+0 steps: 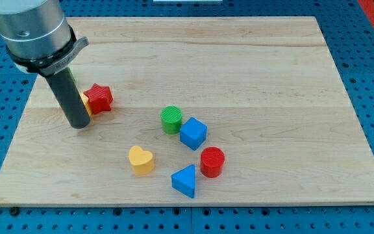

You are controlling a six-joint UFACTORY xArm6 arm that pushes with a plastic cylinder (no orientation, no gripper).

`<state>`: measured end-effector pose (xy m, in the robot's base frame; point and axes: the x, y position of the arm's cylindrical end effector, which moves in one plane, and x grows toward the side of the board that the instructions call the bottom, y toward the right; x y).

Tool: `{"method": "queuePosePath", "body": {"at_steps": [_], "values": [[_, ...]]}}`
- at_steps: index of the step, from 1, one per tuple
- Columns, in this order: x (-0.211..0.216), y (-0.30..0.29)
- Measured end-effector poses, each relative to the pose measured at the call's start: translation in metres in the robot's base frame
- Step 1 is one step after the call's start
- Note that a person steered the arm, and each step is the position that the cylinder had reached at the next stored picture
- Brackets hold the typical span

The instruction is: Move the red star away from the yellow hexagon

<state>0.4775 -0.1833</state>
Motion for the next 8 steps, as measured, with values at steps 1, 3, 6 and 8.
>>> {"method": "queuePosePath", "body": {"at_steps": [1,3,6,8], "values": [[-0.003,0.006],[-0.005,0.067],[-0.042,0.019],[-0.115,0.019]]}}
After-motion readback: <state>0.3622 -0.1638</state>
